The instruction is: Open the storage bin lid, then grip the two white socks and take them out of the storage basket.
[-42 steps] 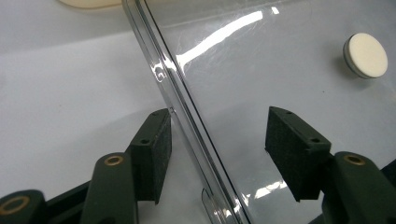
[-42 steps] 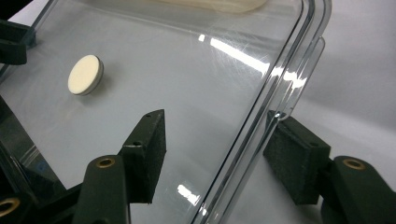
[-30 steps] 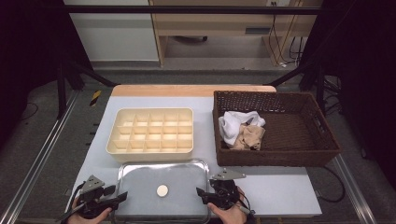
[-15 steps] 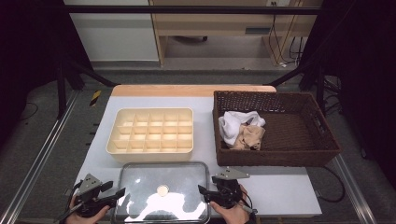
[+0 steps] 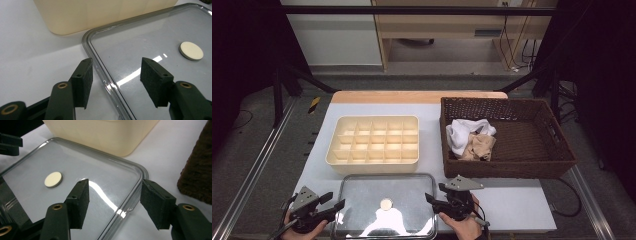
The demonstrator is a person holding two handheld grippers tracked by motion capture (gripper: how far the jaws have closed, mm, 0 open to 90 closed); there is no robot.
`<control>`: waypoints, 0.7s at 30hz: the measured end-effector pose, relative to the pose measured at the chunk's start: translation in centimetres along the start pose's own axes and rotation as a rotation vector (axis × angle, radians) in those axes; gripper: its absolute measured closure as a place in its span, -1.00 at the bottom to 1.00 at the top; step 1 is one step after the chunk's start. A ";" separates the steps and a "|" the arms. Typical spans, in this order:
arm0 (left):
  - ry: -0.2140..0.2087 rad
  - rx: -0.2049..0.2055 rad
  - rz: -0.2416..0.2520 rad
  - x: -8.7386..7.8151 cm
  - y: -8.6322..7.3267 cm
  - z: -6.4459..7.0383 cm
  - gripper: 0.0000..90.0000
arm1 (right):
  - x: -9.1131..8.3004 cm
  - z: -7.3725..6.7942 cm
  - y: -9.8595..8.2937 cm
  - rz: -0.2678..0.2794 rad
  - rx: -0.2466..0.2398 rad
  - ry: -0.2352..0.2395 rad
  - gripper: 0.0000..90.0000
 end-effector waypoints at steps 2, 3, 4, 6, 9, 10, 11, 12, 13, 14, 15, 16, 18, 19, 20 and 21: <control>-0.005 -0.006 0.002 0.0 0.0 0.0 -0.06 | -0.3 0.0 0.3 0.011 -0.003 0.006 -0.06; -0.003 -0.005 0.002 0.0 0.0 0.0 -0.06 | -0.4 -0.1 0.5 0.017 -0.003 0.008 -0.05; -0.003 -0.004 0.000 0.0 0.0 0.0 -0.06 | -0.6 -0.1 0.6 0.023 -0.007 0.011 -0.03; 0.000 -0.010 -0.001 0.0 0.0 0.0 -0.07 | -0.9 -0.1 1.0 0.035 -0.013 0.013 -0.01; 0.001 -0.011 -0.003 0.0 0.0 0.0 -0.07 | -1.4 -0.1 1.6 0.058 -0.014 0.016 0.00; 0.004 -0.012 -0.003 0.0 0.0 -0.1 -0.08 | -1.6 0.0 1.9 0.067 -0.018 0.013 0.00; 0.006 -0.013 -0.003 0.0 0.0 -0.1 -0.09 | -1.7 0.0 2.1 0.071 -0.019 0.013 0.00; 0.006 -0.016 -0.004 0.0 0.0 -0.1 -0.09 | -1.8 0.1 2.2 0.076 -0.021 0.010 0.01; 0.006 -0.018 -0.005 0.1 0.0 -0.1 -0.10 | -1.9 0.2 2.4 0.079 -0.023 0.009 0.01; 0.006 -0.017 -0.005 0.1 0.0 -0.2 -0.11 | -2.1 0.3 2.6 0.084 -0.023 0.006 0.01; 0.006 -0.018 -0.008 0.1 0.0 -0.2 -0.11 | -2.2 0.4 2.8 0.091 -0.021 0.002 0.01; 0.007 -0.018 -0.008 0.1 -0.1 -0.2 -0.11 | -2.4 0.6 3.1 0.098 -0.018 0.001 0.01; 0.009 -0.018 -0.009 0.1 -0.1 -0.2 -0.12 | -2.8 1.0 3.8 0.123 -0.012 -0.012 0.01; 0.009 -0.017 -0.008 0.1 -0.1 -0.2 -0.13 | -3.1 1.3 4.3 0.138 -0.011 -0.016 0.01; 0.010 -0.018 -0.008 0.1 -0.1 -0.2 -0.13 | -3.3 1.4 4.6 0.148 -0.010 -0.023 0.01; 0.010 -0.019 -0.008 0.1 -0.1 -0.2 -0.13 | -3.5 1.6 5.0 0.158 -0.007 -0.027 0.01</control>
Point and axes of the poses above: each handheld gripper's, and its own axes: x roughly forward along the jaws, y roughly out of its top, z roughly to its right, the point moved 2 cm from there along x, roughly forward along the jaws, and after that the axes turned 10 degrees about -y, right-handed, at the moved point
